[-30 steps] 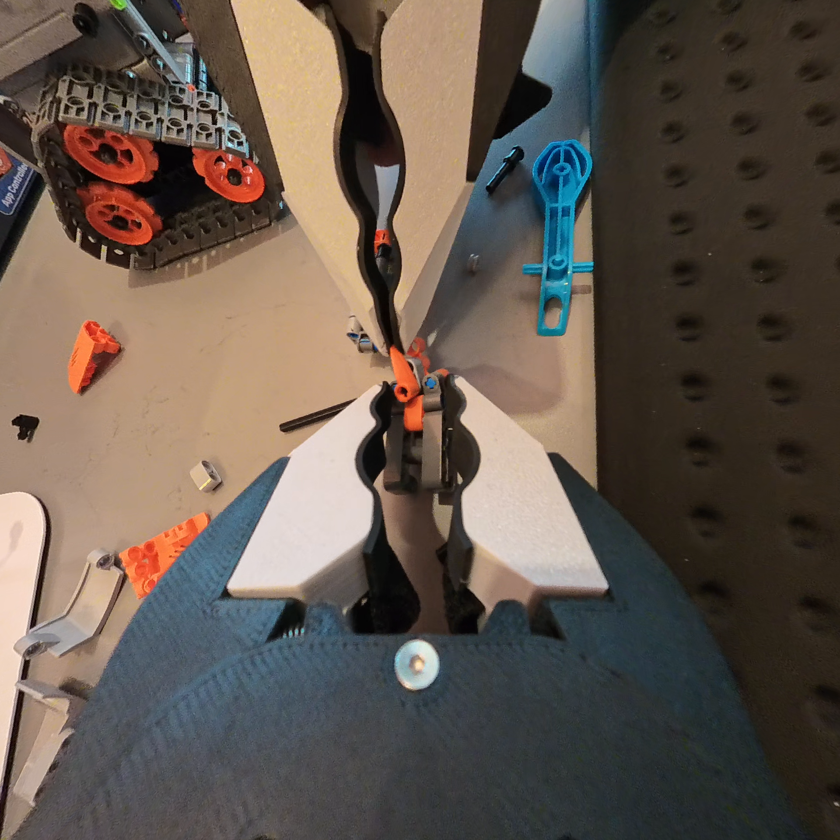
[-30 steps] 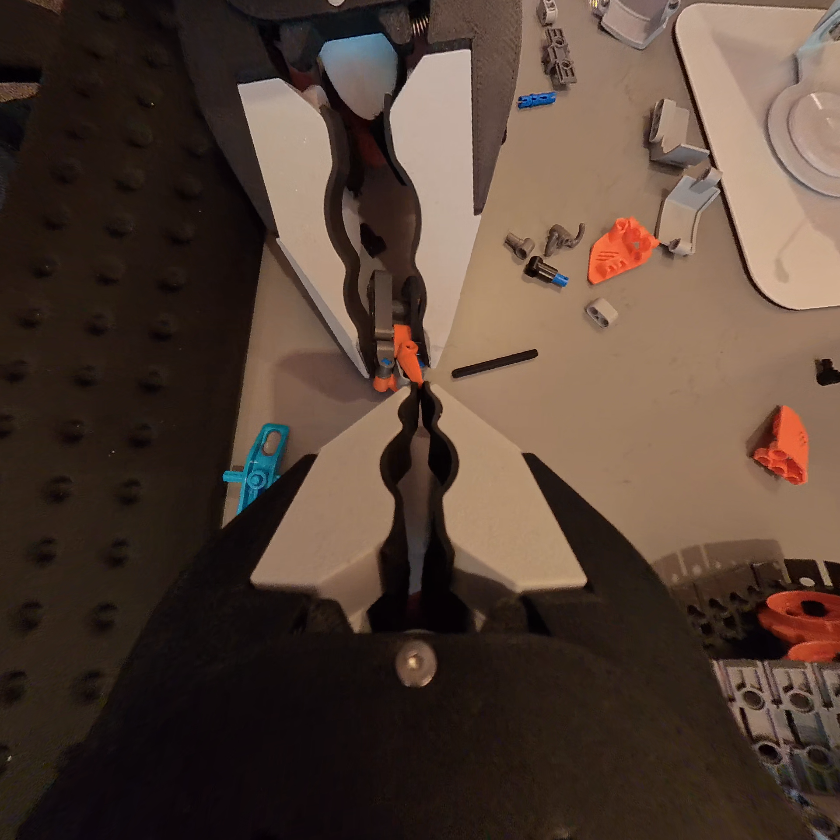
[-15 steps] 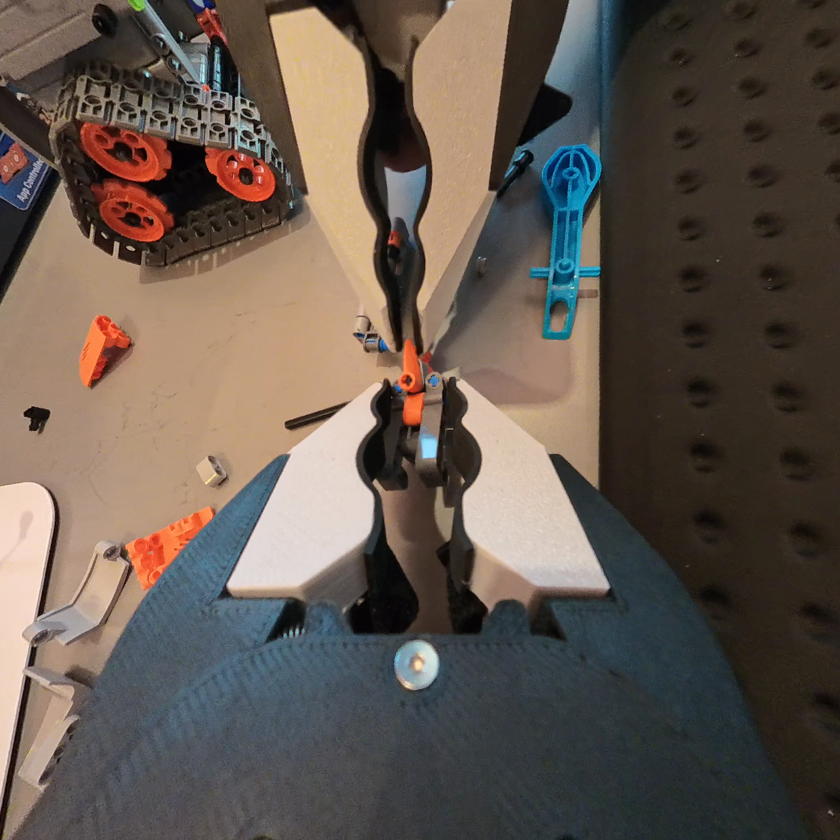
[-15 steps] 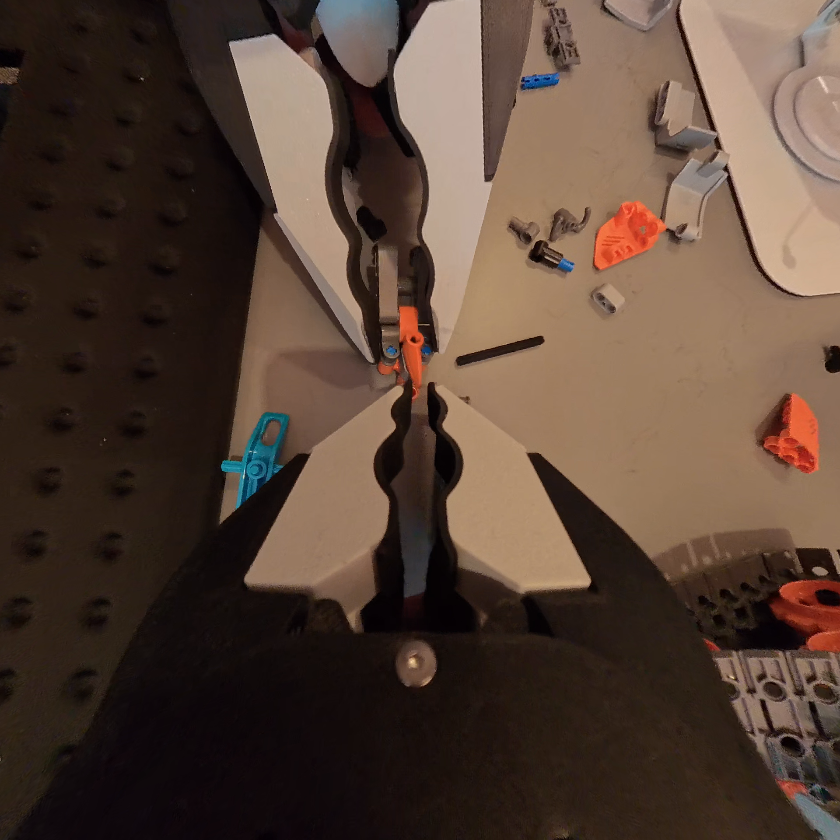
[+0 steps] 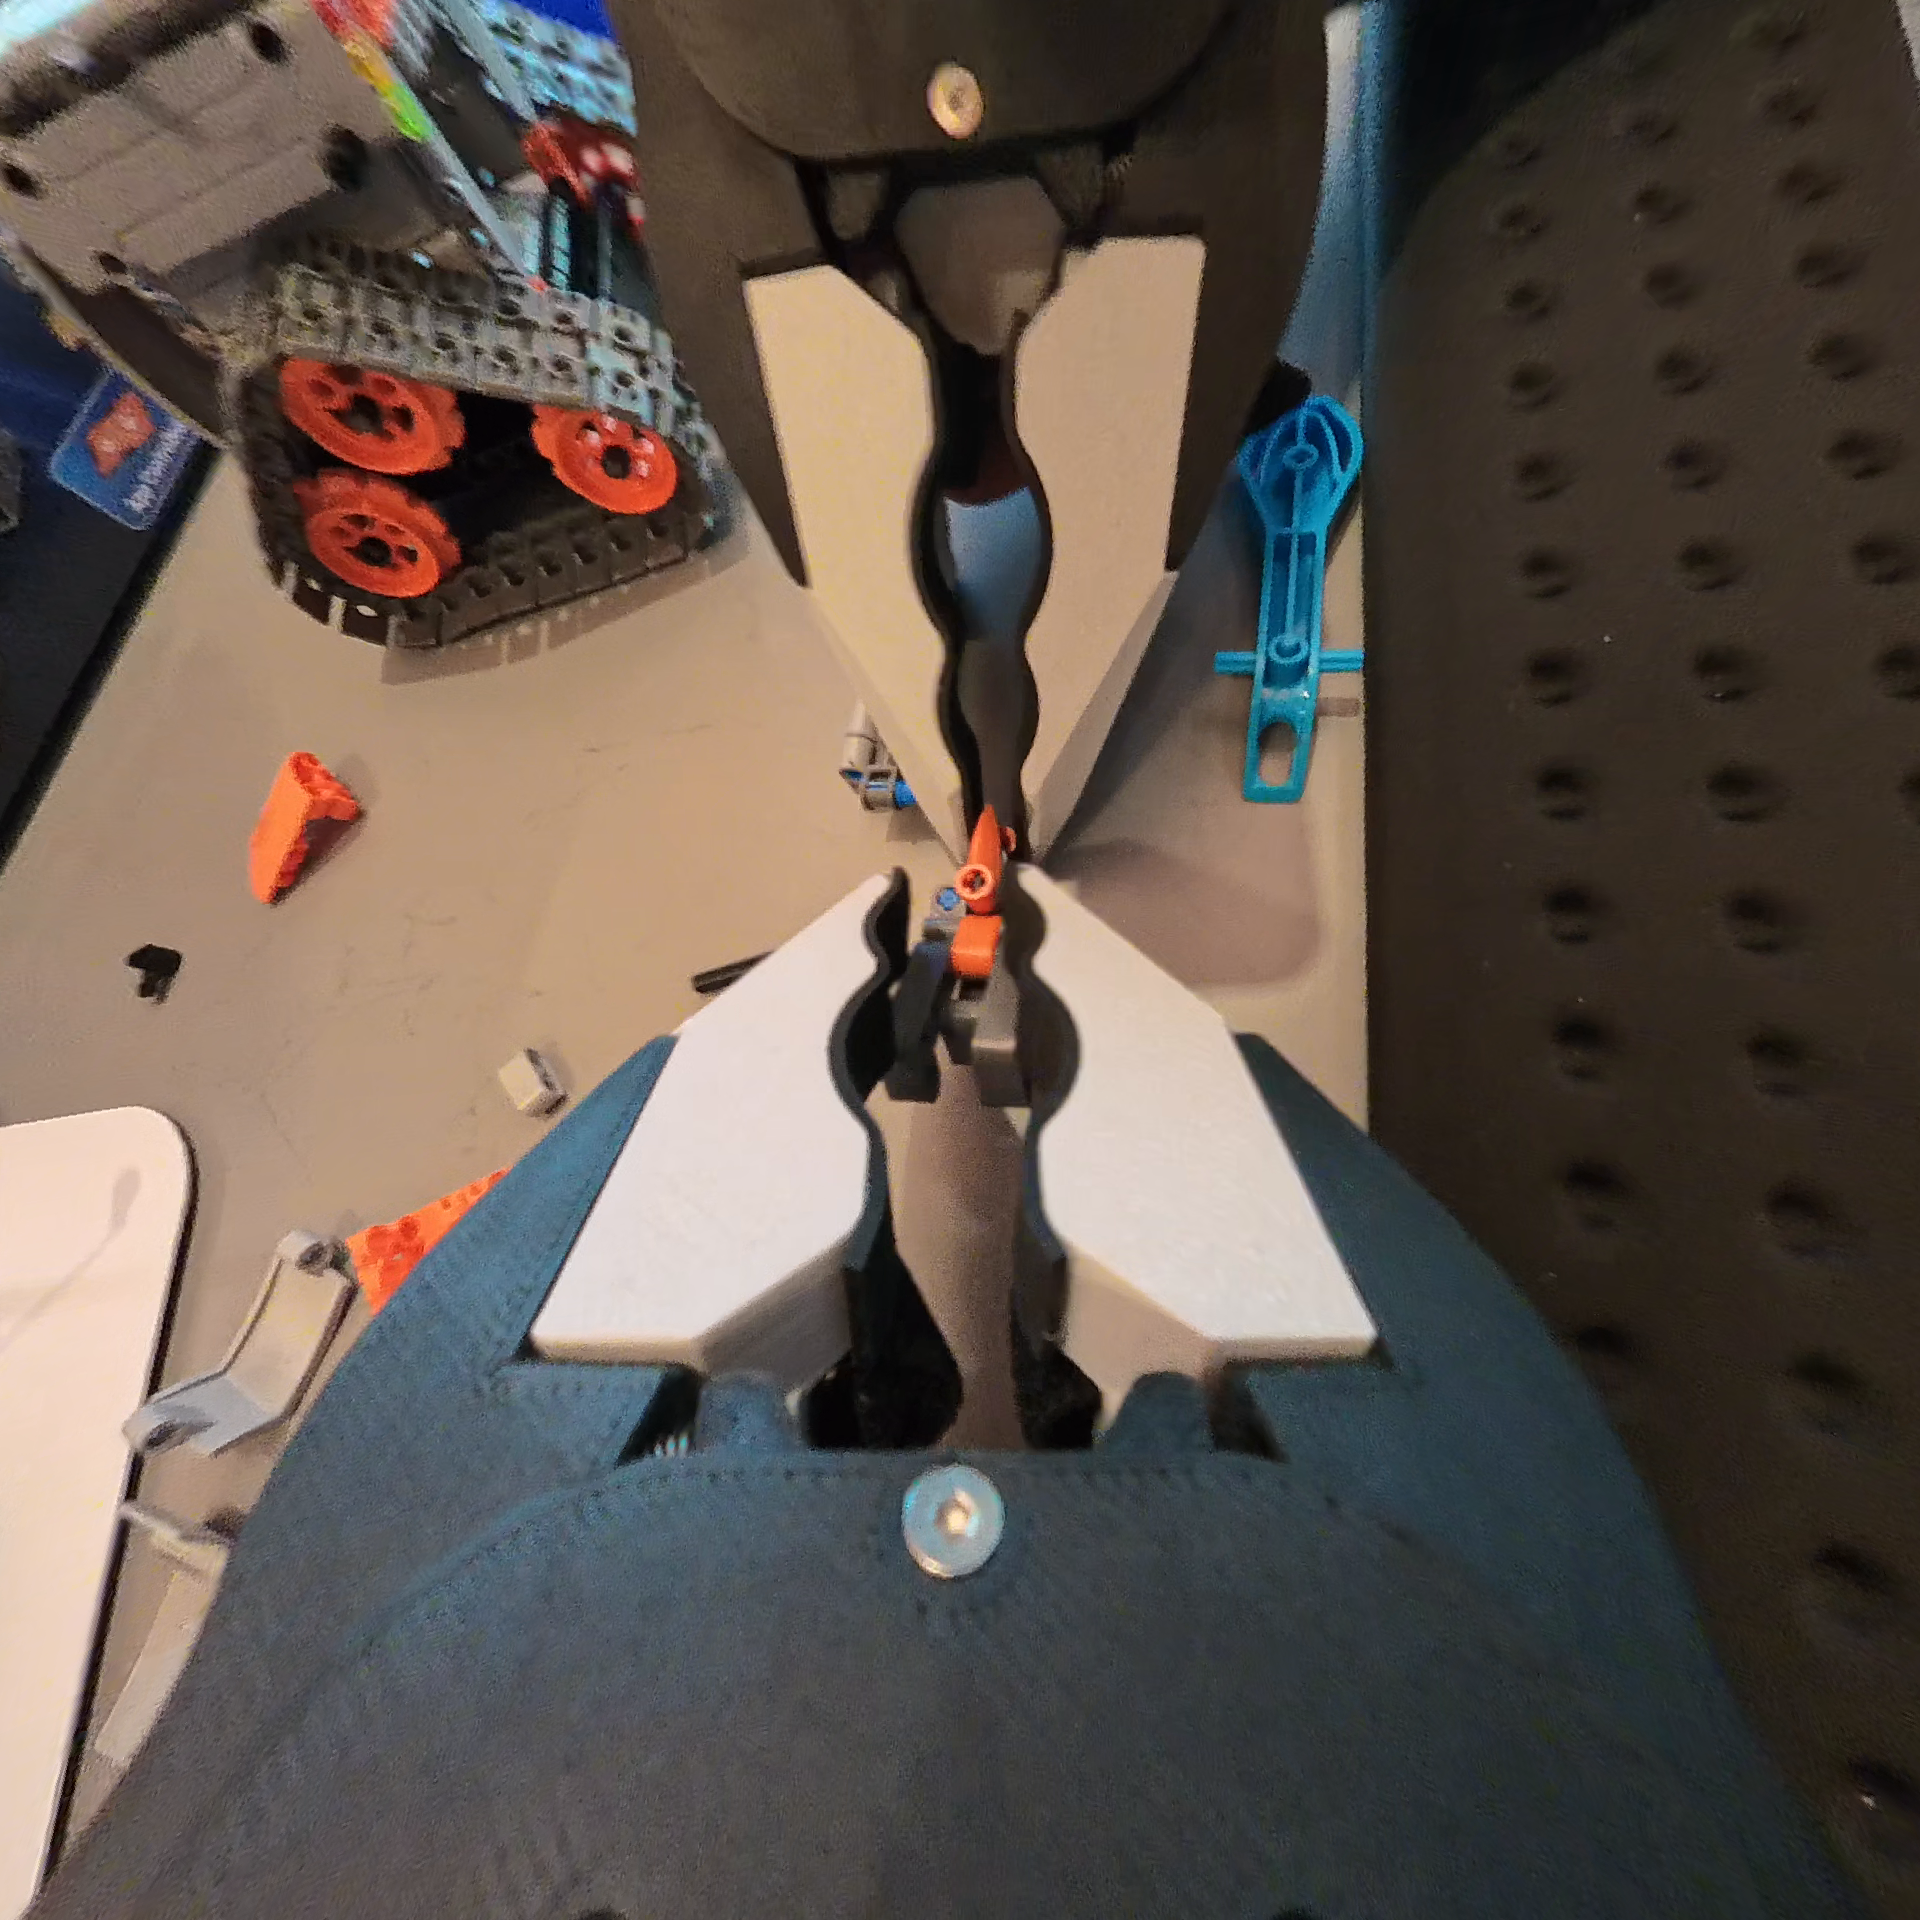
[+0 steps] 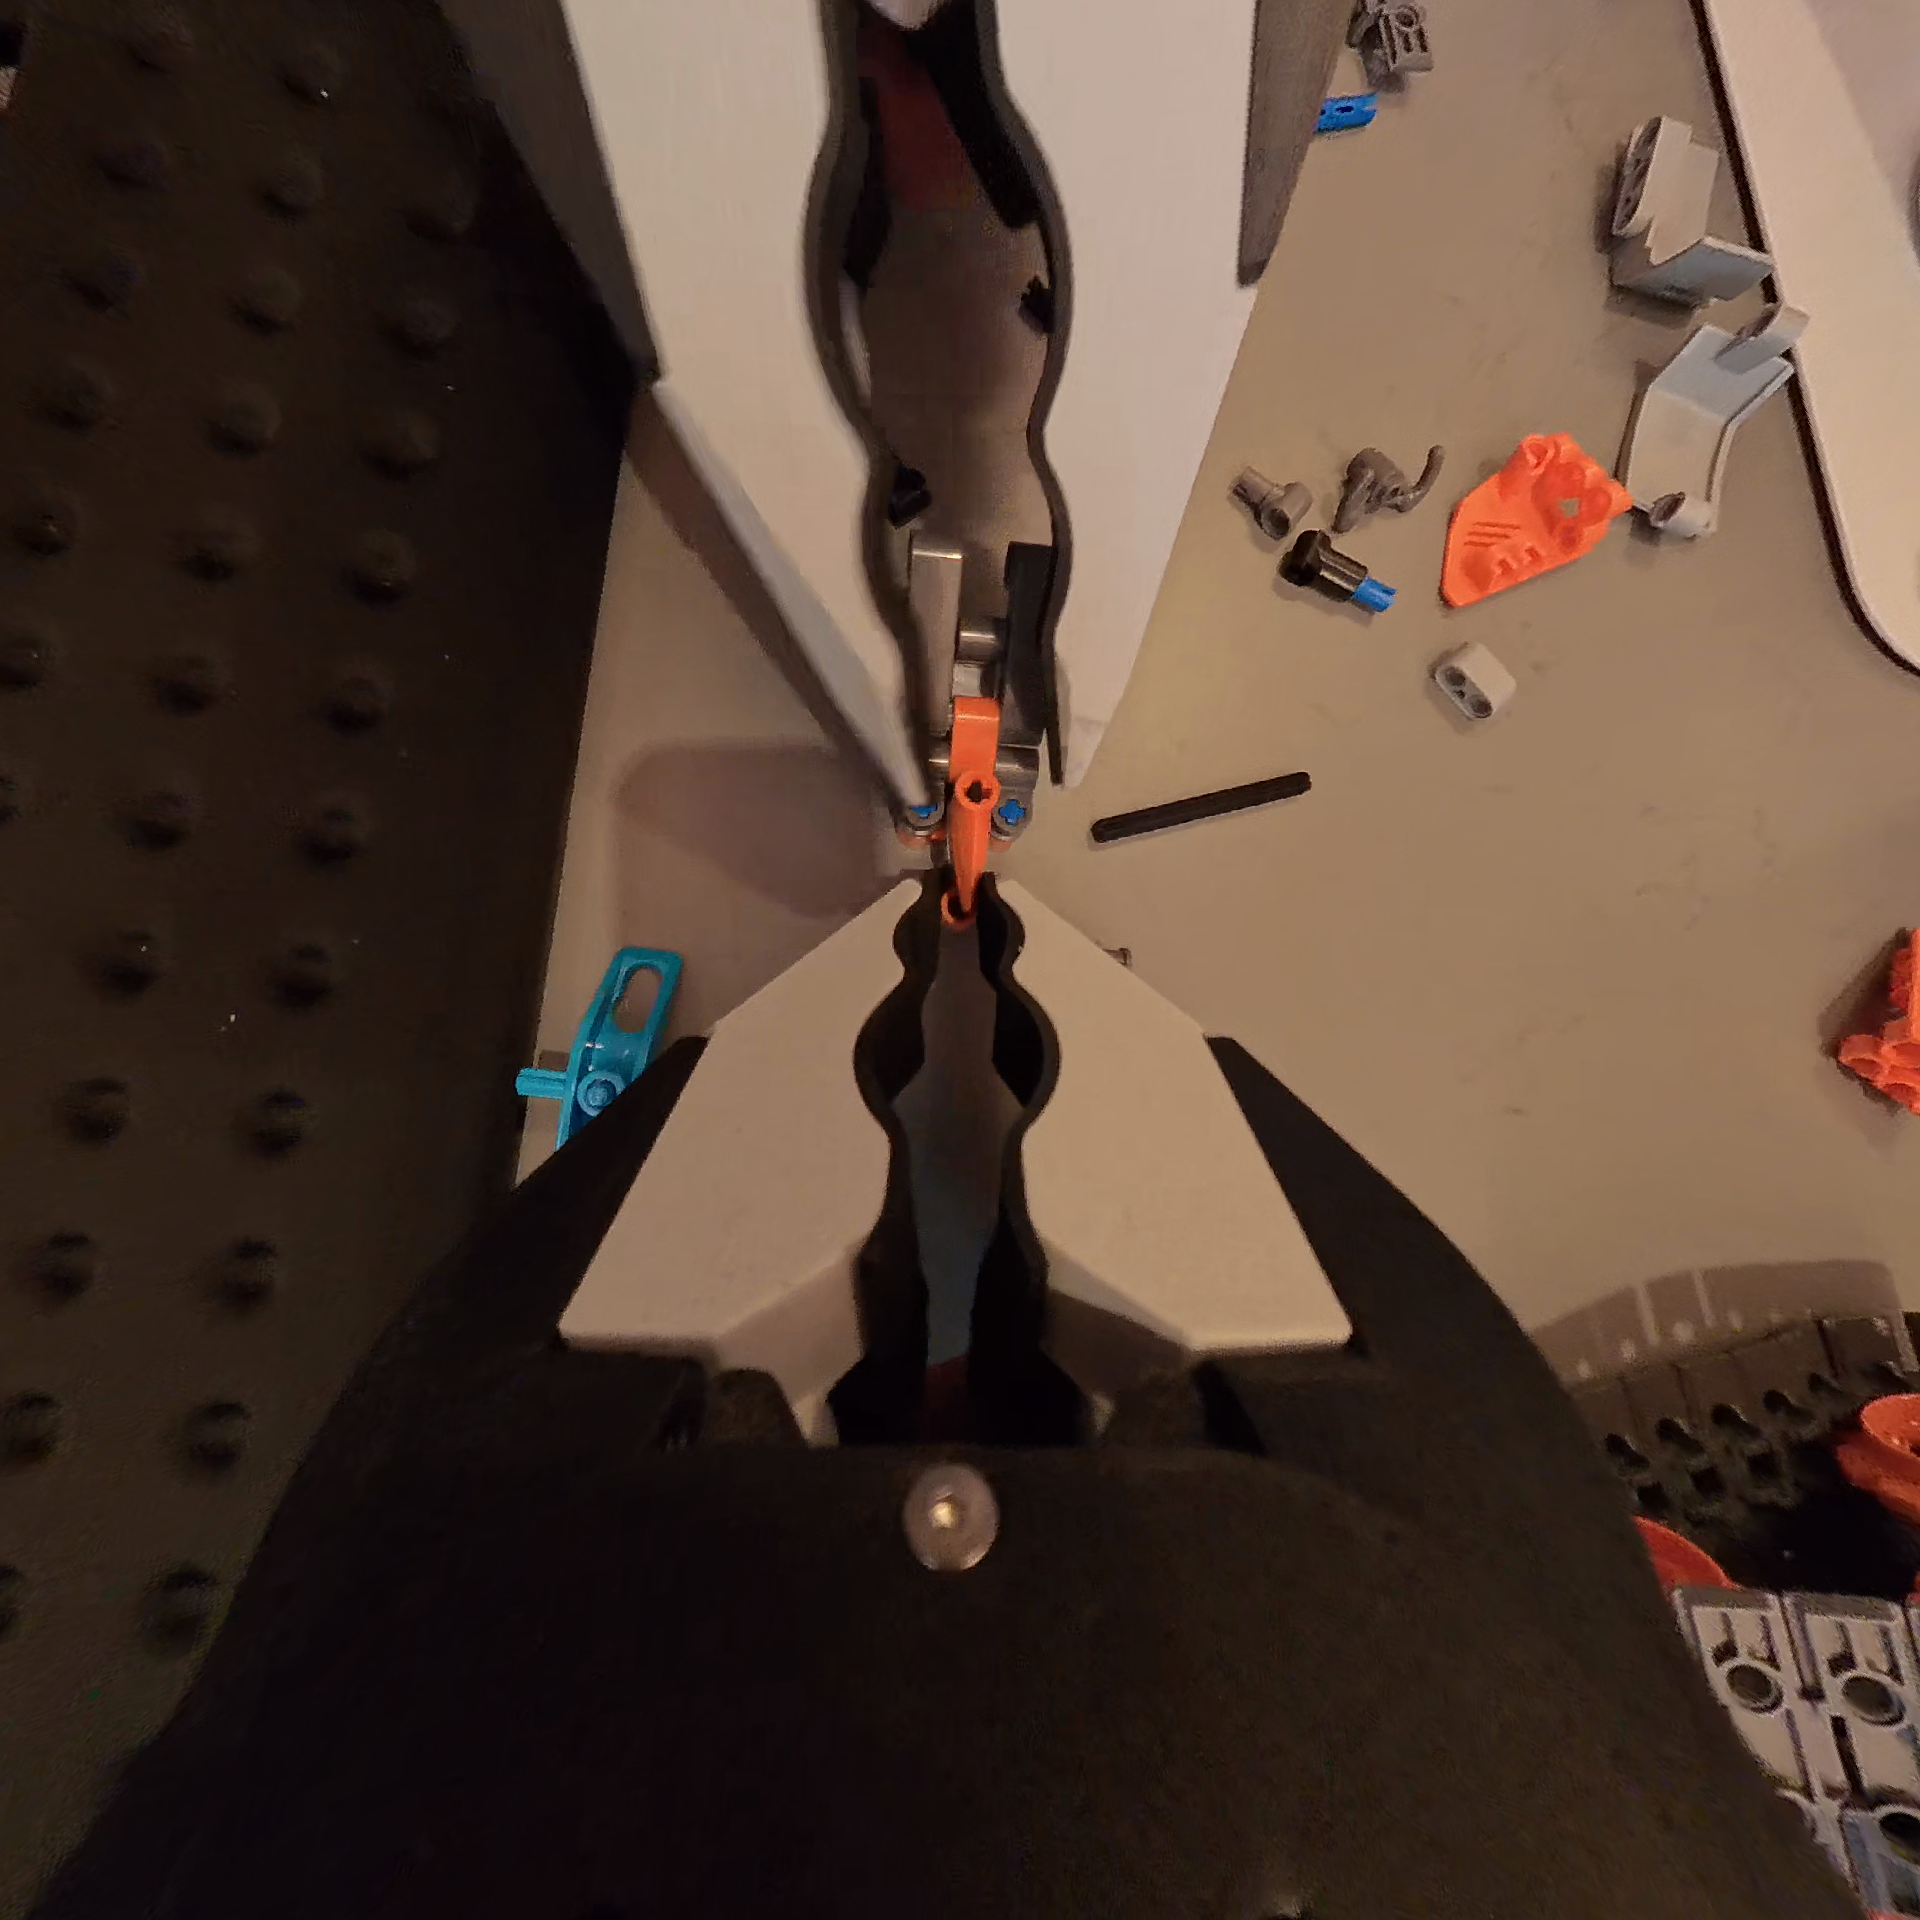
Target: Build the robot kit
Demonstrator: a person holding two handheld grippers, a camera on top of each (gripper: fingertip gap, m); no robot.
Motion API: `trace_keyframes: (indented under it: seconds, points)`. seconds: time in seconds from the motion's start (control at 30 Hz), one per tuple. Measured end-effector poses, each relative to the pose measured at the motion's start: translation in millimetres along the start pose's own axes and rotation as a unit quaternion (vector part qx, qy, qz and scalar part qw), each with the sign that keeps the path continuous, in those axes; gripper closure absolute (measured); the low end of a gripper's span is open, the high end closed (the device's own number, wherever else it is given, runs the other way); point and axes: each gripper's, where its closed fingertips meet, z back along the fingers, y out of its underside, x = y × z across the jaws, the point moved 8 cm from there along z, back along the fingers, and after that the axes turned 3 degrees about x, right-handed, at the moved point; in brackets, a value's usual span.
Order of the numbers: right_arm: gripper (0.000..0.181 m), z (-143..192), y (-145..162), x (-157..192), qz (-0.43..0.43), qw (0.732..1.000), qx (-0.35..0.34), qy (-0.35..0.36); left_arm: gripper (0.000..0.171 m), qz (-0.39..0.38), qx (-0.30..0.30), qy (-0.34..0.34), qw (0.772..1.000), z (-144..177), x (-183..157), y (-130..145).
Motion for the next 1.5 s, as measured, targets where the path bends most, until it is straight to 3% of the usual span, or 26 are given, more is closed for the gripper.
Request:
trace_keyframes:
  seconds: [0.17,0.33,0.5,1.0,1.5]
  points:
    - [0.177,-0.5,-1.2,0.8,0.008,1.000,0.005,0.003,0.167,-0.006,0.009,0.020,1.000,0.3,-0.1,-3.1]
    - [0.177,-0.5,-1.0,0.5,0.009,1.000,0.005,0.000,0.161,0.001,0.031,0.048,0.998,-3.8,1.4,-2.0]
    - [0.177,-0.5,-1.0,0.0,0.010,1.000,0.006,-0.004,0.167,0.003,0.044,0.067,0.997,-5.2,5.0,-1.8]
    - [0.177,0.2,-0.1,-1.0,0.005,1.000,0.016,-0.013,0.168,0.042,-0.032,0.048,0.997,-6.3,0.8,4.9]
    - [0.177,0.7,0.3,-0.3,0.010,1.000,0.018,-0.006,0.169,0.048,-0.046,0.036,0.997,-6.2,-1.0,3.2]
